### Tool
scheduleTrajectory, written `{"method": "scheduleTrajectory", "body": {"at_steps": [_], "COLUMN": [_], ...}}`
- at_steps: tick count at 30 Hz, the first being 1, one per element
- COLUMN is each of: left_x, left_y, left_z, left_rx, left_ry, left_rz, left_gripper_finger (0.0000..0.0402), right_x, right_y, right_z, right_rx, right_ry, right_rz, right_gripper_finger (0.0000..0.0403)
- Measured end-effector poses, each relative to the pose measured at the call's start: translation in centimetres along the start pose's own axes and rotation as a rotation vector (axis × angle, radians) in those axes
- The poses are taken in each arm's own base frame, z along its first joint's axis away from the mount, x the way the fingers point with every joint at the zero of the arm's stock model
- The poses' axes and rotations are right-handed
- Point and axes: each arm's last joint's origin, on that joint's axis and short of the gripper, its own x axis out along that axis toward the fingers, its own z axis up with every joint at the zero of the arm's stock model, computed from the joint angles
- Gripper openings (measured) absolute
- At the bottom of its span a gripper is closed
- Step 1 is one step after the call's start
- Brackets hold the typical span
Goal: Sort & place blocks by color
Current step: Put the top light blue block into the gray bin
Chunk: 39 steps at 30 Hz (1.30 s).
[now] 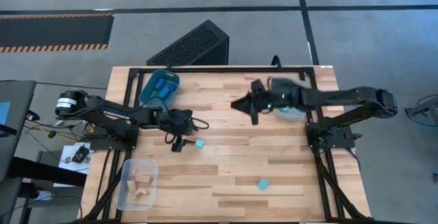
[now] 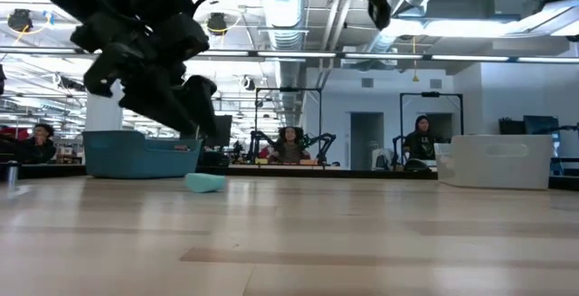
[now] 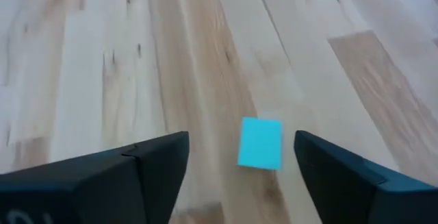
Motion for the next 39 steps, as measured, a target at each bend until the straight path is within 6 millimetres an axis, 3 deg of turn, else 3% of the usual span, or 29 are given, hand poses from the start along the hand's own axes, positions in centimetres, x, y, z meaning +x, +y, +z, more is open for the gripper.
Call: {"method": "scheduleTrajectory", "body": {"at_steps": [10,16,21,25,30,34,39], "left_x": [3.8,4.9,5.2,5.2,5.3,5.3,5.2], "left_y": [0.9,0.6,0.7,0.7,0.8,1.3,3.1], "left_z": [-1.7,-2.7,-2.8,-2.8,-2.7,-2.5,-0.6], "left_rx": [0.014,0.019,0.050,0.054,0.068,0.043,0.027], "left_ry": [0.011,0.070,0.073,0.069,0.067,0.063,0.014], "left_rz": [-0.119,-0.133,-0.110,-0.106,-0.095,-0.048,0.032], "left_gripper_finger": [0.0276,0.0277,0.0273,0.0237,0.0158,0.0102,0.0100], "right_x": [0.1,-0.1,-0.4,-0.4,-0.2,0.8,2.8], "right_y": [0.0,-1.0,-0.2,-0.5,-1.7,-1.7,-2.5], "right_z": [-5.4,-8.5,-10.0,-11.9,-15.6,-16.8,-17.0], "right_rx": [0.120,0.231,0.250,0.254,0.373,0.543,0.672], "right_ry": [0.027,0.047,0.057,0.127,0.205,0.136,0.061], "right_rz": [-0.199,-0.274,-0.306,-0.364,-0.440,-0.383,-0.315], "right_gripper_finger": [0.0092,0.0093,0.0093,0.0092,0.0093,0.0093,0.0101]}}
